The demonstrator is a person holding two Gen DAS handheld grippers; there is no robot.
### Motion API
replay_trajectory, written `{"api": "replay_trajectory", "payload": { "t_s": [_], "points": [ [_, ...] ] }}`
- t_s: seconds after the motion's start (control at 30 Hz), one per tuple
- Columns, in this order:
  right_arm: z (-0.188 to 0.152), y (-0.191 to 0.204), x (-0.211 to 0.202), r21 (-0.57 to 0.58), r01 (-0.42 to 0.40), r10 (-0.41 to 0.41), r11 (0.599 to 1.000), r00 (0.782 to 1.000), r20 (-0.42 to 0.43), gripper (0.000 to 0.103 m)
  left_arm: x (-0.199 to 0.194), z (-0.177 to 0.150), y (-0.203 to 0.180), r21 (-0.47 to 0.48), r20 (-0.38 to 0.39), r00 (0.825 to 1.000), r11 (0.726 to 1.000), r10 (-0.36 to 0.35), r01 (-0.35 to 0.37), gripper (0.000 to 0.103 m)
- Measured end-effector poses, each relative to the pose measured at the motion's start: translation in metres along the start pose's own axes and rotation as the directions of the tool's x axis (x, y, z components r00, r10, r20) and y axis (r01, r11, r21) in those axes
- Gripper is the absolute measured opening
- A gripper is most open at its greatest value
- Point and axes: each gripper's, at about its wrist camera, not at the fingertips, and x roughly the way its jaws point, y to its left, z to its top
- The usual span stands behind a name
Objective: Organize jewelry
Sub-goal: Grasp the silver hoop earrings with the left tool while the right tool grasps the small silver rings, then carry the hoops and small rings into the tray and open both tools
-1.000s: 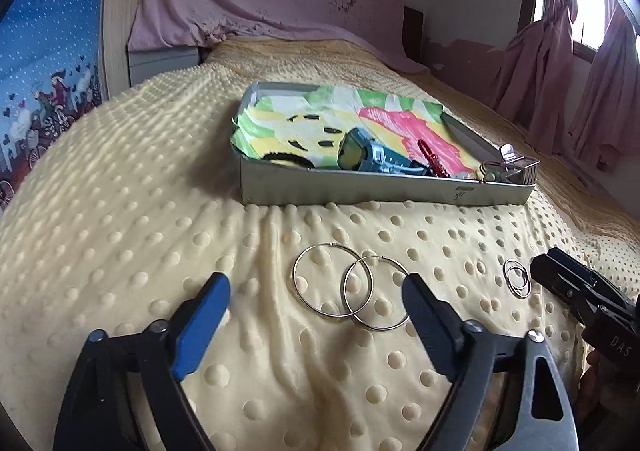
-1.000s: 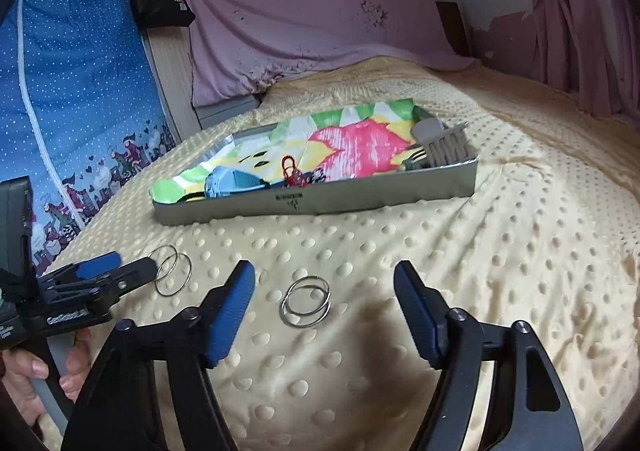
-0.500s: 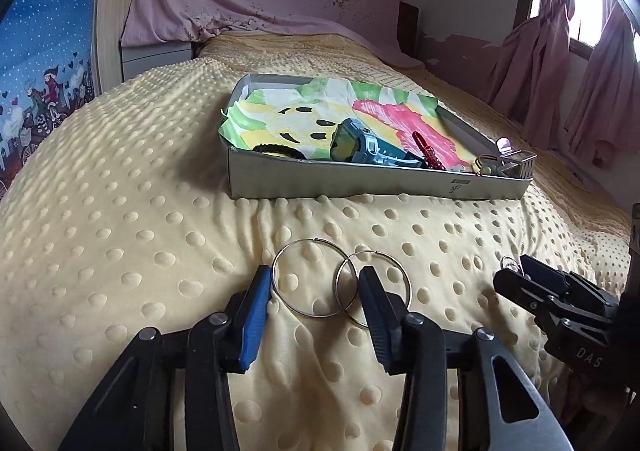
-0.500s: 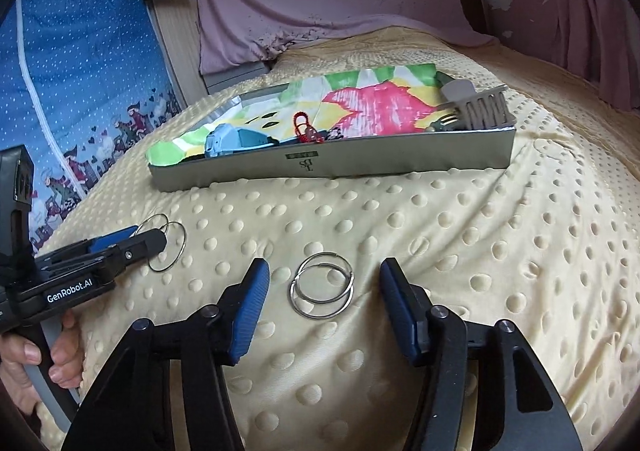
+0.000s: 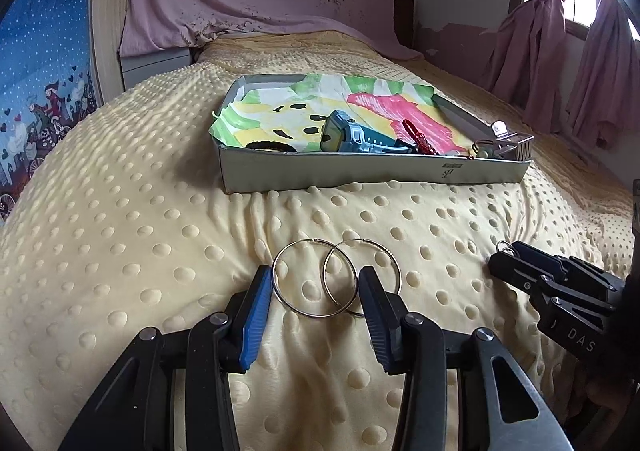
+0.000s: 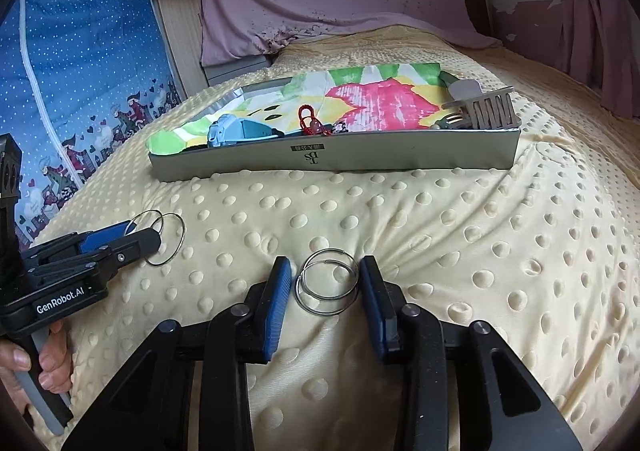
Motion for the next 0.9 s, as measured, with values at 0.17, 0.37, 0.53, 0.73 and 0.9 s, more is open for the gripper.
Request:
{"api": "replay_trajectory", "payload": {
  "t_s": [0.17,0.37,0.53,0.73,0.9],
  "points": [
    [0.000,0.000,0.001,-0.004,0.008,-0.008,1.000,1.000,-0.003,0.028,-0.001,0.000,-0.004,0.018,0.004,0.999,0.999,0.038,-0.038,0.040],
    [0.000,0.001,-0.005,-0.008,-0.003,0.003,1.000,0.999,0.033,0.028,-0.009,0.001,-0.009,0.032,0.031,0.999,0.999,0.020,-0.021,0.040],
    [-0.001,-0.001,-0.014,-0.005,-0.030,0.030,1.000,0.997,0.076,0.028,-0.022,0.003,-0.018,0.046,0.069,0.998,0.999,-0.006,0.003,0.040],
    [-0.001,-0.001,-0.023,-0.012,-0.050,0.051,0.999,0.992,0.118,0.028,-0.033,0.007,-0.029,0.060,0.087,0.996,0.998,-0.015,0.010,0.040],
    [-0.002,0.000,-0.029,-0.013,-0.056,0.058,0.998,0.989,0.139,0.028,-0.042,0.012,-0.036,0.063,0.096,0.995,0.998,-0.005,-0.001,0.040]
  ]
}}
